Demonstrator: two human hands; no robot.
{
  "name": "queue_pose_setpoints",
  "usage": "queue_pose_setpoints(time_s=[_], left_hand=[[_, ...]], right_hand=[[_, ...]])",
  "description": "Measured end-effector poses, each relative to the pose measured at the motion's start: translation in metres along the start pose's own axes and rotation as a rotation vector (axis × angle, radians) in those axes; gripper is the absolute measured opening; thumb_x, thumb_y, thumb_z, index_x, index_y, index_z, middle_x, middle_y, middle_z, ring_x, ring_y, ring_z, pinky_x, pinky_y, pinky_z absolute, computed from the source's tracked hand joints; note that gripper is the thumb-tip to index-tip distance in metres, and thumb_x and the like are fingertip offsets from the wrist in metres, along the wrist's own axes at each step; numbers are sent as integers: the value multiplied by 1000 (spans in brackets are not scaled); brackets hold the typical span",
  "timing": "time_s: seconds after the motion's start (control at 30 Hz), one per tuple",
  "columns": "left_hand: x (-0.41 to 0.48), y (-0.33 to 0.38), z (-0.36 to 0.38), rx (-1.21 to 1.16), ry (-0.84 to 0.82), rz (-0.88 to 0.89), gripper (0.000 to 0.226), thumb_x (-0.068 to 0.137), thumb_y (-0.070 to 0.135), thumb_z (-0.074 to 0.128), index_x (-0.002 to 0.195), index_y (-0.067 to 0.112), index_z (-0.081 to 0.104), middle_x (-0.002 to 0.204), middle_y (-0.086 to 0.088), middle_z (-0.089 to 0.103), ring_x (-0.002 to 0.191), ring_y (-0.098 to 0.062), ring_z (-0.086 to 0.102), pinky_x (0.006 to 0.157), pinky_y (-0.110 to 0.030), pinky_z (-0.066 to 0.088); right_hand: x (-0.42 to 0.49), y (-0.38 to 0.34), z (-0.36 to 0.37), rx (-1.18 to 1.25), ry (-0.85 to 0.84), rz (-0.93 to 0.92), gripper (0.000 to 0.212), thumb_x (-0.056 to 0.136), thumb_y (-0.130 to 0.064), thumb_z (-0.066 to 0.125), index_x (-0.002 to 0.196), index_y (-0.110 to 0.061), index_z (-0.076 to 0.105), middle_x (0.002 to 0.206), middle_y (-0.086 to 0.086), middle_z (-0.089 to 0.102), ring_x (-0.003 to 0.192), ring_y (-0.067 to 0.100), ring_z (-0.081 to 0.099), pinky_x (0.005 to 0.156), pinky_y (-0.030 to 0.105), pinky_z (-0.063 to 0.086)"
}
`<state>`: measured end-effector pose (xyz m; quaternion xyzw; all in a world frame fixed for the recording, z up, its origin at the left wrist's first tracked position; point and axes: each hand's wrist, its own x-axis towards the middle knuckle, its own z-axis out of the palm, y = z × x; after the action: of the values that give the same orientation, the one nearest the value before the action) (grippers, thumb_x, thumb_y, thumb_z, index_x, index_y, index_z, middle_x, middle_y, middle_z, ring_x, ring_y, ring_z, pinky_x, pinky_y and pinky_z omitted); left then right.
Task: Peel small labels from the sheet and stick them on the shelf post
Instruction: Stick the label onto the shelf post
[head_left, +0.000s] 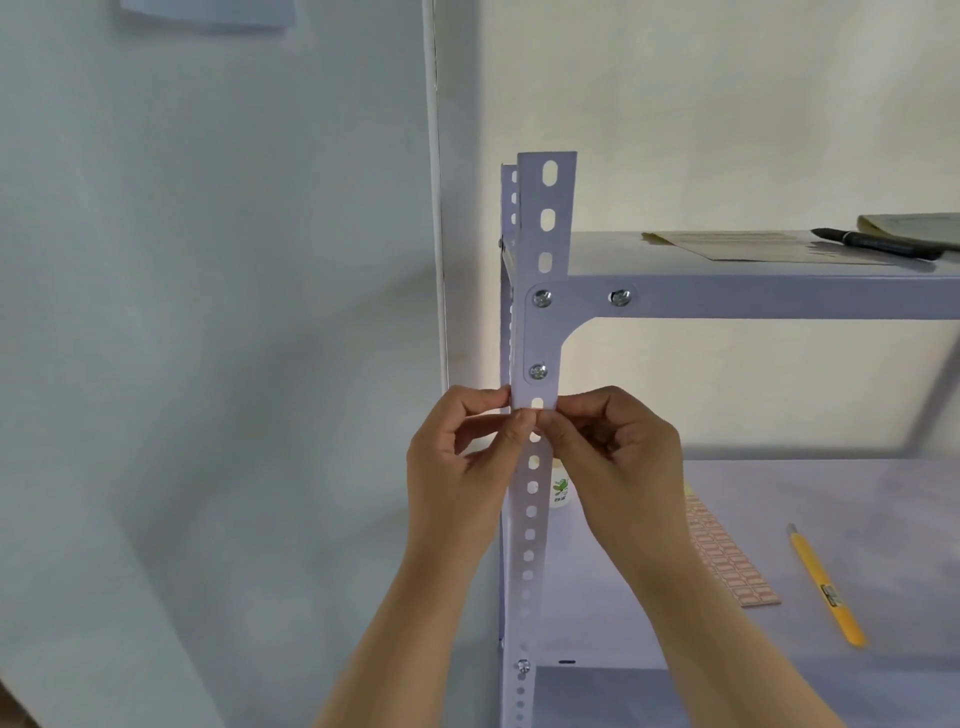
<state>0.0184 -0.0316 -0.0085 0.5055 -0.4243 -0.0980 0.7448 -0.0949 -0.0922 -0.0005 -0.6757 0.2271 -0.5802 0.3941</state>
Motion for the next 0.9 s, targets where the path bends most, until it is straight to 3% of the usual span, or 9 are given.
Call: queue_pose_setpoints(time_s=[0.13,0.23,0.33,0.43,0.67,0.83,0.9], left_hand=[[2,2,0,6,1,-27,11,84,12,79,87,12,68,92,-8,79,85,-19,78,71,-38,63],[5,3,-5,-10,-56,-53,12,84,13,80,91,10,71,99,-6,80,90,-20,78,80,-43,64],[7,2,-12,-43,-107,-66,13,84,8,79,95,12,74,101,-1,81,94,-19,78,81,-38,63],[5,0,-14,-49,-137,-46,21,84,0,76,100,15,74,104,-1,80,98,-18,76,76,-29,61],[4,-4,-7,-16,-86,-7,19,83,1,78,99,9,72,101,-3,78,91,-13,76,69,-25,59],[9,-2,-9,41,-89,2,17,80,9,82,87,18,69,91,3,77,84,-8,76,68,-30,62],[9,0,-9,55,-82,8,17,80,12,82,83,22,68,89,1,77,83,-7,75,66,-25,60]], right_hand=[[4,-1,-2,-17,-9,7,4,87,-10,74,83,-11,73,72,1,76,67,23,73,66,36,61],[12,-3,-10,2,-119,4,5,89,-3,70,86,-5,73,72,-2,76,61,10,71,62,18,55],[13,-5,-14,3,-178,11,3,87,0,69,87,-2,72,74,-3,76,62,7,71,63,12,52],[10,-6,-14,39,-187,35,6,84,-1,74,88,-5,71,78,1,78,67,14,74,66,18,57],[9,-6,-13,-30,-128,36,9,81,-5,78,88,-6,74,77,5,79,71,25,75,71,35,63],[7,-11,-10,-42,-81,41,7,81,-8,78,81,-14,76,71,-1,78,64,17,75,63,24,59],[7,-13,-9,-44,-68,31,11,83,-7,76,78,-17,76,69,-3,78,60,13,73,60,19,56]])
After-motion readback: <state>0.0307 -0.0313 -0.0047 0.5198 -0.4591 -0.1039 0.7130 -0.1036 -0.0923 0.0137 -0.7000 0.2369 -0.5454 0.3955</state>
